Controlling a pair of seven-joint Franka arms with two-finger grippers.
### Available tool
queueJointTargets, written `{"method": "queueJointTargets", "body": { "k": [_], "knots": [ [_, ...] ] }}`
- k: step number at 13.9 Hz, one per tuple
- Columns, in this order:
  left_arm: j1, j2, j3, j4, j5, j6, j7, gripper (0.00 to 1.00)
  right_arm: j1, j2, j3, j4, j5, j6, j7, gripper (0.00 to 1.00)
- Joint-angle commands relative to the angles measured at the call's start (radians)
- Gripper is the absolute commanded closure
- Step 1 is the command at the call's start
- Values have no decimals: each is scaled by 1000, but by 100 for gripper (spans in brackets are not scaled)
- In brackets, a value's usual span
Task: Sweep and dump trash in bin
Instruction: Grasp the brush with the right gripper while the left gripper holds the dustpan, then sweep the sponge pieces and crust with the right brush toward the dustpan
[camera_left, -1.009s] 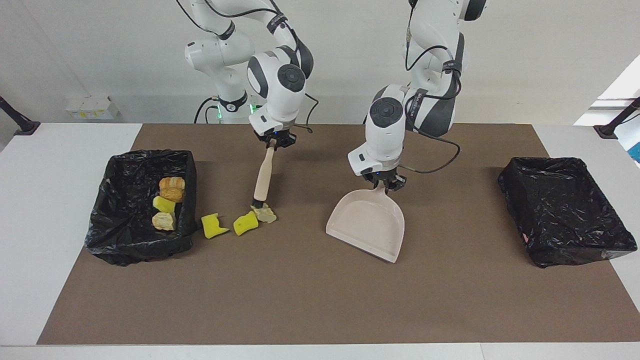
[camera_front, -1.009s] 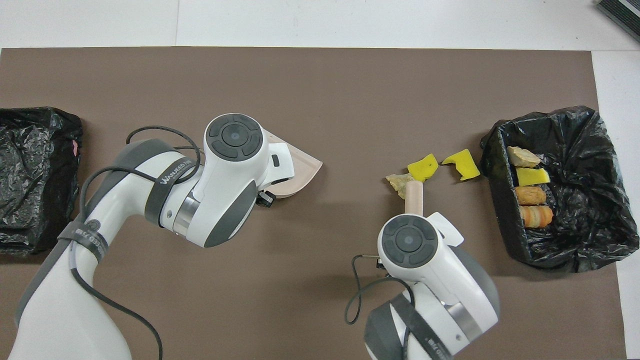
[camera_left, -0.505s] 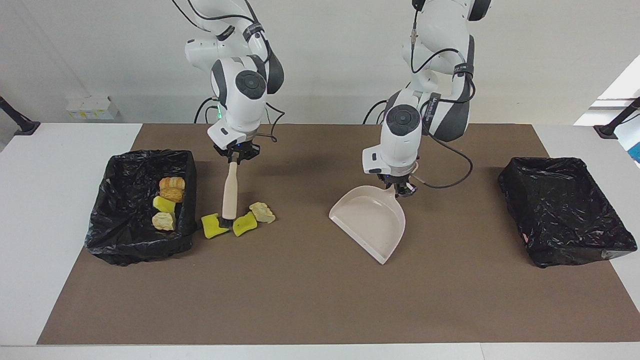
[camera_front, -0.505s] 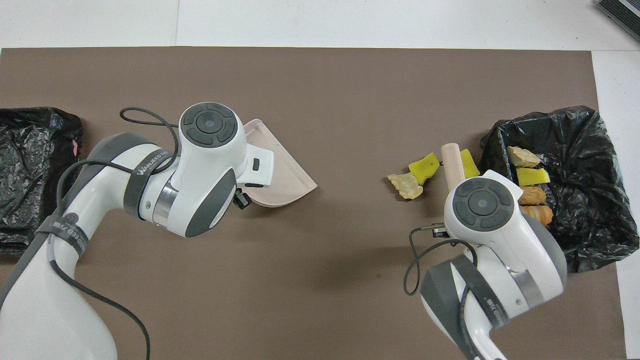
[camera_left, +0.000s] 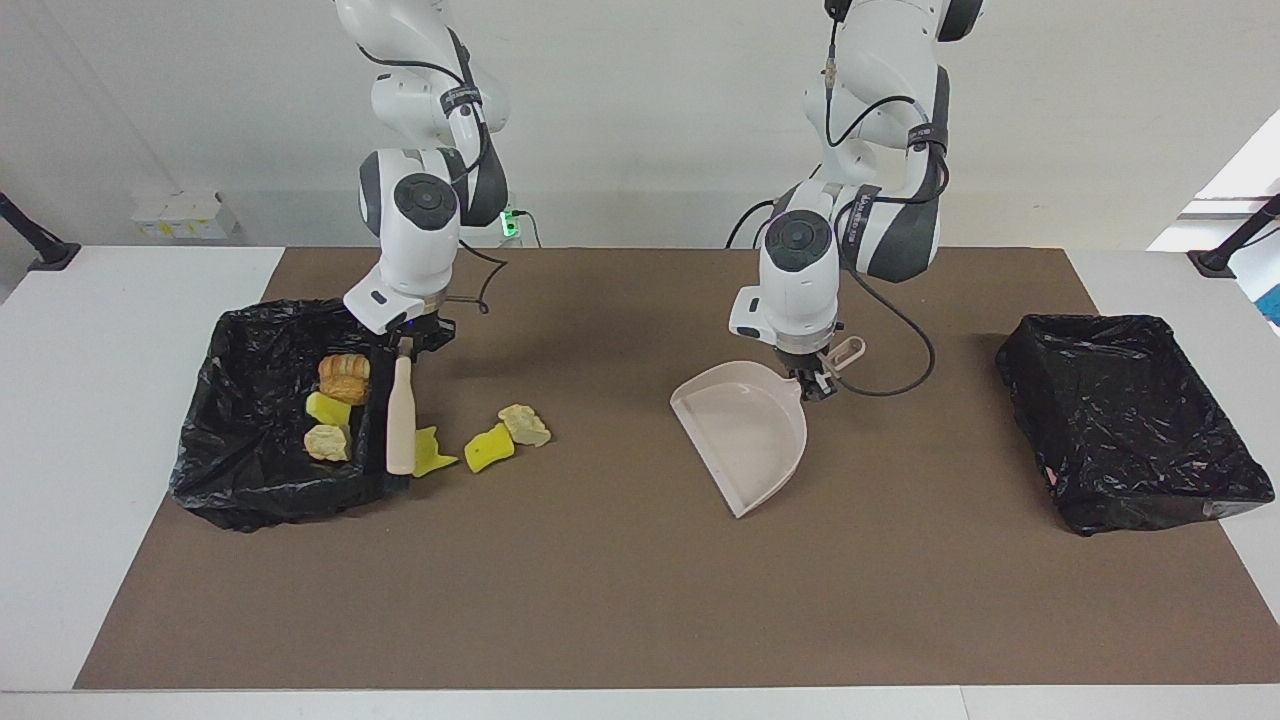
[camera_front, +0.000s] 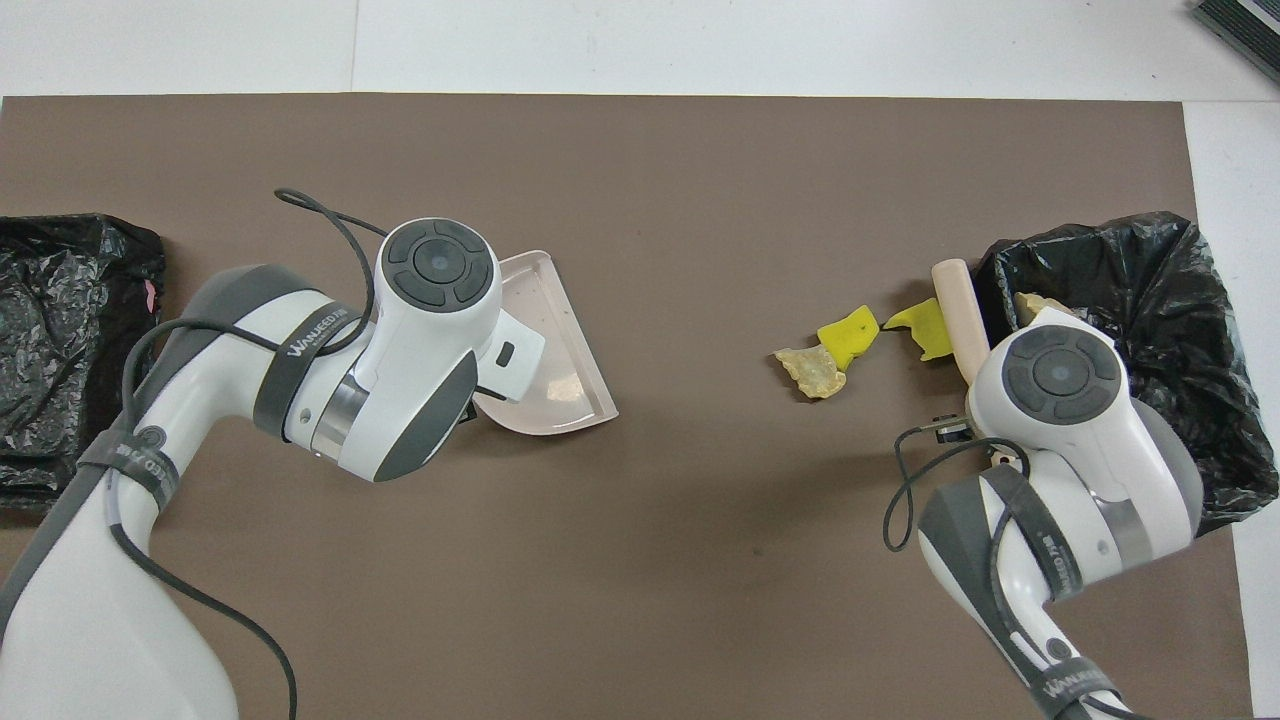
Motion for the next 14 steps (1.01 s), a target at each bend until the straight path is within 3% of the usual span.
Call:
{"method": "queueJointTargets", "body": {
  "k": [1, 7, 14],
  "knots": [
    [-8, -65, -2, -99, 30, 34, 35, 100, 7, 32, 19, -2, 20, 20, -23, 100],
    [-27, -95, -9, -145, 27, 27, 37, 100, 162, 47, 19, 47, 353, 6, -51, 100],
    [-44, -140, -9, -245, 27, 108, 31, 100, 310, 97, 22, 146, 584, 1, 30, 100]
  ]
}}
